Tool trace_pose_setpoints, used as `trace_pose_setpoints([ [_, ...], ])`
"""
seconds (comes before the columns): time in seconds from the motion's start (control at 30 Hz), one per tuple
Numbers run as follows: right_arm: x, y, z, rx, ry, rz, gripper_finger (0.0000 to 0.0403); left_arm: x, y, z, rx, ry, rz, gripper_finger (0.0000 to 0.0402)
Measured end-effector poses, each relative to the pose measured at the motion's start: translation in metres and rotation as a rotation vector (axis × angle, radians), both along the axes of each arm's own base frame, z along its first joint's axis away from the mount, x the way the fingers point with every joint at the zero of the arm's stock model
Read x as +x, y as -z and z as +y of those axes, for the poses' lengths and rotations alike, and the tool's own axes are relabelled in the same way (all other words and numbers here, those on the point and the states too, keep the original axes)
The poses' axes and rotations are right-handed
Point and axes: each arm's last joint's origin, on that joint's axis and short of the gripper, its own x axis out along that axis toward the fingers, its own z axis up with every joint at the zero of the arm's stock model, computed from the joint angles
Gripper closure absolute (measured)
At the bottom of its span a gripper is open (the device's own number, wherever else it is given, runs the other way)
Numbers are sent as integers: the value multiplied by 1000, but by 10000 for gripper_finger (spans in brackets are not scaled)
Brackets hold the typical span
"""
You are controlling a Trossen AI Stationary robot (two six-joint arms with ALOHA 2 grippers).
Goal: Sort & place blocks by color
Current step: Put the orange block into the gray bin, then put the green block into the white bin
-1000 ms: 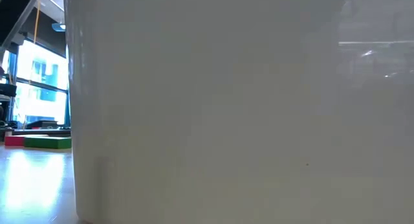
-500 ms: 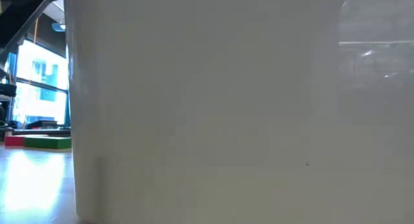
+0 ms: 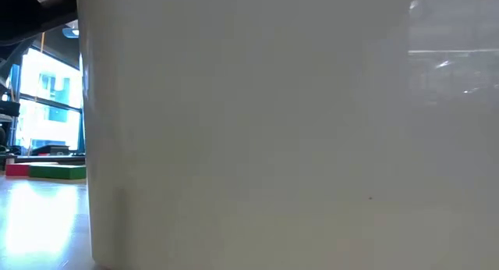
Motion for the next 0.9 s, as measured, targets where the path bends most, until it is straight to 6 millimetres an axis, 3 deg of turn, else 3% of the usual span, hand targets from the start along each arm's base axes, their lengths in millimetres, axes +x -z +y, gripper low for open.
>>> trace_pose_setpoints([
  [0.3, -2, 4, 9, 142, -8, -21, 243, -1, 1, 1, 30, -25, 35, 234],
  [0.57, -5, 10, 31, 263, 20, 60, 243, -1, 0, 1, 23, -28, 38, 205],
  [0.9, 2, 11, 67, 304, 29, 100, 243, 8, -36, 8, 39, -28, 19, 203],
])
